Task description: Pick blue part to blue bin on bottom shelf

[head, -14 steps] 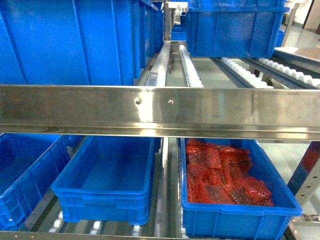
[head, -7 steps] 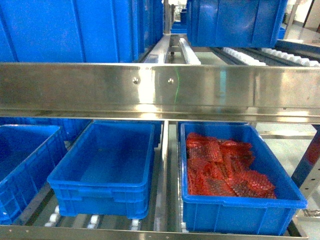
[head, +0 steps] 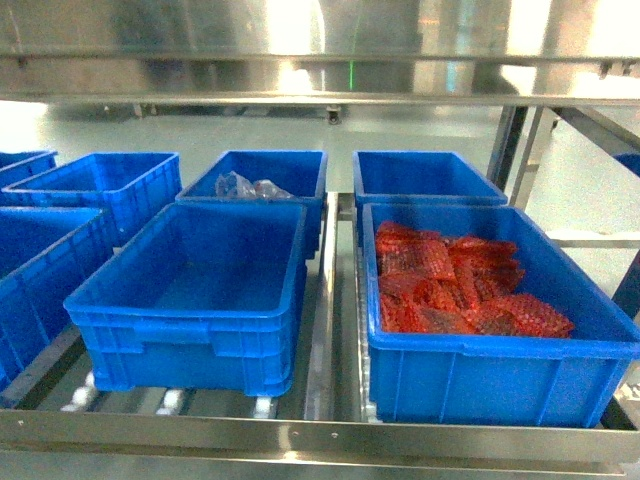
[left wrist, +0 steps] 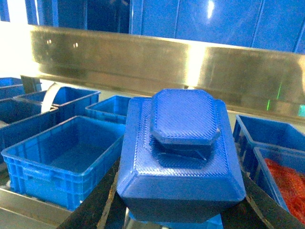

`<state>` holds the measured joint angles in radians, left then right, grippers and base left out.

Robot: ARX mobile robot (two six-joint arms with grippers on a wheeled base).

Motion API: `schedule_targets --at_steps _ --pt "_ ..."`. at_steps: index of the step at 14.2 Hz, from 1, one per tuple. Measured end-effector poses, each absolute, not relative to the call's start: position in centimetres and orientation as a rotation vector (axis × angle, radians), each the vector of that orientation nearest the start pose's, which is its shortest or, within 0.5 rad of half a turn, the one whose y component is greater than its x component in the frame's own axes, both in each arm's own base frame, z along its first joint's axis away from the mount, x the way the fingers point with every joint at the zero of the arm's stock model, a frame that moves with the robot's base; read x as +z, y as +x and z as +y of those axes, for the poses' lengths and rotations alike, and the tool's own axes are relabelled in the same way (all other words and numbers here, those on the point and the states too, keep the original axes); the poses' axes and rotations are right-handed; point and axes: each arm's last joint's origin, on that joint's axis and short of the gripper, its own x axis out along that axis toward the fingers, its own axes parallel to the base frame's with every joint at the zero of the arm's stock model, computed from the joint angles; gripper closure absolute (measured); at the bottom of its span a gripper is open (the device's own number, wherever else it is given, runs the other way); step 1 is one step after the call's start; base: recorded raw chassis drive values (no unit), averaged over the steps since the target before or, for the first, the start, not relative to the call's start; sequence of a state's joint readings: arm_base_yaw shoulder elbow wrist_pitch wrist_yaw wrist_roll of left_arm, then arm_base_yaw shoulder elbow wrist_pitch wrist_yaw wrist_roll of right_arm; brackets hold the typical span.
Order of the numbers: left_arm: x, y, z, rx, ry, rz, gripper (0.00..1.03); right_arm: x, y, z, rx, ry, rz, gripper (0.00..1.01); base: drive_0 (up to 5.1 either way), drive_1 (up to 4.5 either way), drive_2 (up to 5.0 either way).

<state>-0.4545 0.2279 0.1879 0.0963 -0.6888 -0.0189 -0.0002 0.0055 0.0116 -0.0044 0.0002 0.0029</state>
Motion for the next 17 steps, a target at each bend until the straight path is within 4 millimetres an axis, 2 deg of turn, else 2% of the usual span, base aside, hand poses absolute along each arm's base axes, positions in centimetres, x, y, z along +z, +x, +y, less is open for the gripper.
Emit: schedule_targets --at_steps 17 --pt "21.81 9.79 -2.74 0.233 -0.048 -0.048 0.6 16.64 9.73 0.0 0.0 0.002 0.0 0.03 0.0 0.0 0.0"
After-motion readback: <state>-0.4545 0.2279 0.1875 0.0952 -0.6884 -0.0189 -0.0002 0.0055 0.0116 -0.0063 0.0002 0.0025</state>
